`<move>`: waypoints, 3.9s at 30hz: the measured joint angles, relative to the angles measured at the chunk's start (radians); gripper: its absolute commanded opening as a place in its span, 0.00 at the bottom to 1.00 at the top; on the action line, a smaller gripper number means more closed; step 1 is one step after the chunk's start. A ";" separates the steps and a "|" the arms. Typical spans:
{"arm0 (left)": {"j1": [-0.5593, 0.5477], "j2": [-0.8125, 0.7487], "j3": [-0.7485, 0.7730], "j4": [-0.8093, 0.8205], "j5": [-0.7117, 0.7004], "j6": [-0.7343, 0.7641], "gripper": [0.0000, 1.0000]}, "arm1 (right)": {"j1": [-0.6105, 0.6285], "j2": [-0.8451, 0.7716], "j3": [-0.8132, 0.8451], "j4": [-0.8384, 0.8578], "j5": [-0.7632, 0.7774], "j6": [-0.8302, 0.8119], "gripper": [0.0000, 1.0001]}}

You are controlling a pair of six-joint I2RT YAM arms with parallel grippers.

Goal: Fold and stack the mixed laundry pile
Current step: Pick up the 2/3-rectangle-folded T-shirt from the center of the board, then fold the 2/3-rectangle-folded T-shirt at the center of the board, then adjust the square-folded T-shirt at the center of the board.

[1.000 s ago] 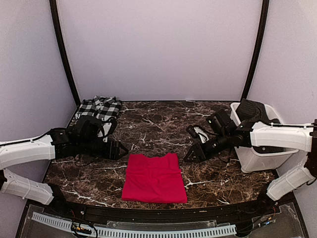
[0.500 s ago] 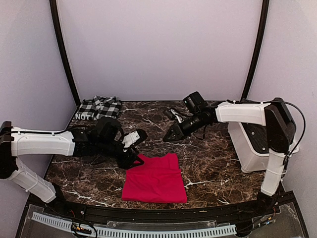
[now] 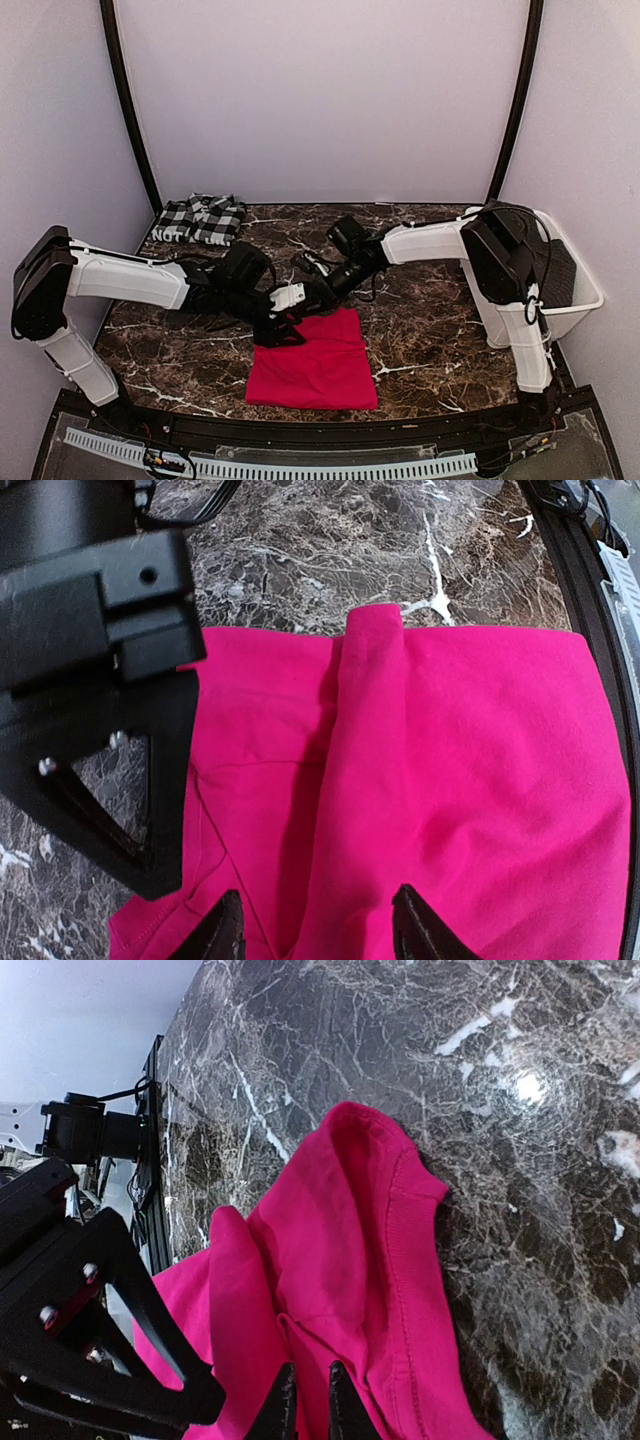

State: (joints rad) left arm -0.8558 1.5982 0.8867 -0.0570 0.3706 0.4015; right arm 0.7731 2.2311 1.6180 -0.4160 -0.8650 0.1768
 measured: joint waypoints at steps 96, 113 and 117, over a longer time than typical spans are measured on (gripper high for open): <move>0.264 -0.194 -0.188 0.034 -0.156 -0.833 0.43 | -0.233 -0.314 -0.360 -0.018 0.140 -0.142 0.41; 0.272 -0.020 -0.208 0.166 -0.058 -0.956 0.41 | -0.186 -0.245 -0.360 -0.012 0.144 -0.183 0.37; 0.272 -0.011 -0.208 0.191 -0.045 -0.960 0.37 | -0.179 -0.241 -0.360 -0.013 0.143 -0.195 0.33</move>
State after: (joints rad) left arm -0.5842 1.5875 0.6785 0.1341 0.3260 -0.5587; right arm 0.5945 1.9896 1.2583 -0.4286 -0.7219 -0.0177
